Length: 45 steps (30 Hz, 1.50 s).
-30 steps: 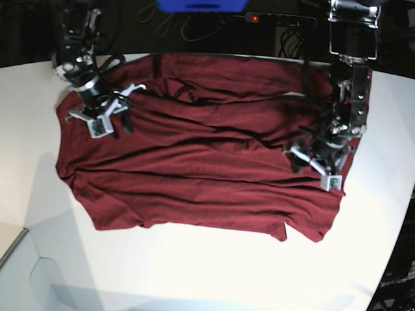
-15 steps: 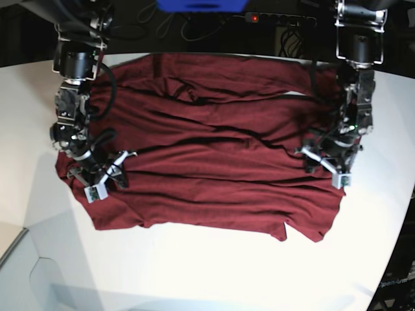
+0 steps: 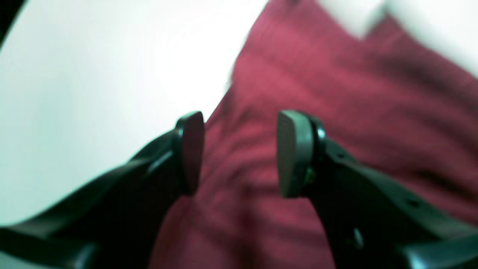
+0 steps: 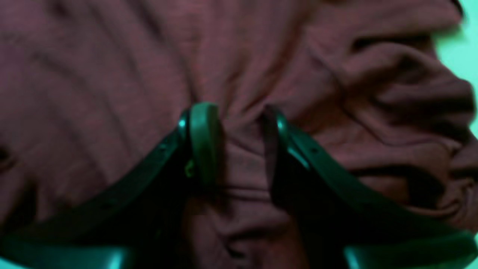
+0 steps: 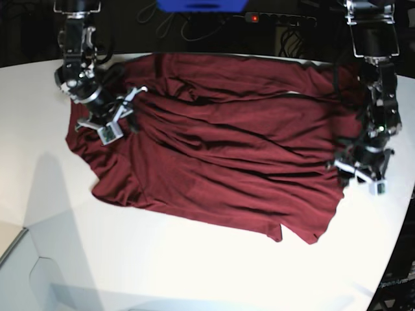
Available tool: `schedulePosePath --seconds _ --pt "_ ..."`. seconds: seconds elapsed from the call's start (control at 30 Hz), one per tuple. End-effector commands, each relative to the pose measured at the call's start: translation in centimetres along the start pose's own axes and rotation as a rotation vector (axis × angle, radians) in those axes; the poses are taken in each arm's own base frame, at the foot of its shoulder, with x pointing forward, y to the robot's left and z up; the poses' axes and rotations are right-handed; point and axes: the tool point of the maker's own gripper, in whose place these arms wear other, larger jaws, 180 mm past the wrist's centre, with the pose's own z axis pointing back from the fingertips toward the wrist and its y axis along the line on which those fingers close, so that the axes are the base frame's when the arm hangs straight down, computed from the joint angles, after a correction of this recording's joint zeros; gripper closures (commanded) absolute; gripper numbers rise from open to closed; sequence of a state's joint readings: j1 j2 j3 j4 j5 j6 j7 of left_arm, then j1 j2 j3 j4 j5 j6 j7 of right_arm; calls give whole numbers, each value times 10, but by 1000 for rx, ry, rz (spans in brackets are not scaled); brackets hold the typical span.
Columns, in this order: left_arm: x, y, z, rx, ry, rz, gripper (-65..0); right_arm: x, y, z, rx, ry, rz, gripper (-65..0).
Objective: Layout the t-shirt on the table in an organized manner, then fold the t-shirt properly
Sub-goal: 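Grasp the shirt fabric with both grippers near its side edges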
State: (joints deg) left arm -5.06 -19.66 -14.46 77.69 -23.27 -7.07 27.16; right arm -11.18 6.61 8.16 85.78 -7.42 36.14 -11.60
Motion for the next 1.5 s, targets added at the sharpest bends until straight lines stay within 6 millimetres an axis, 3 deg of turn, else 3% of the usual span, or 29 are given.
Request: schedulePosePath --seconds 0.0,0.1,0.2,0.37,0.5,0.53,0.7,0.87,0.93,1.03,1.13,1.23,1.33,1.47 --pt "30 -12 -2 -21 -80 7 -307 21 -5 7 -10 -72 22 -206" --pt "46 -34 -17 -51 -112 55 -307 40 -4 13 -18 -116 54 -206" --pt "25 -59 -43 -89 -36 93 -307 55 -10 16 -37 -150 70 -206" --pt "-18 -73 -85 -91 117 81 -308 87 -25 8 -61 -215 95 -206" --pt "-32 -66 -89 -72 132 48 -307 106 -36 -2 -71 -250 97 -206" --pt "-39 -52 -86 -52 150 31 -307 109 -40 -8 -72 -250 90 -206" --pt "-50 -9 -64 -4 194 -36 -307 93 -49 -45 -44 -190 -3 -206" --pt "-42 16 -44 21 165 -103 -307 60 -40 -62 -3 -104 -65 -206" --pt "-41 16 -40 15 157 -116 -307 56 -36 -63 4 -97 -67 -206" --pt "-34 15 -34 11 124 -109 -307 47 -14 -62 53 -75 -34 -206" --pt "-12 15 -27 14 54 -84 -307 39 1 -51 82 -62 19 -206" --pt "17 -2 -24 -9 -38 -32 -307 42 11 -38 105 -72 91 -206" --pt "59 -31 -27 -50 -146 7 -308 61 10 -23 85 -126 129 -206" --pt "73 -65 -56 -79 -144 69 -310 81 5 -14 59 -177 155 -206"
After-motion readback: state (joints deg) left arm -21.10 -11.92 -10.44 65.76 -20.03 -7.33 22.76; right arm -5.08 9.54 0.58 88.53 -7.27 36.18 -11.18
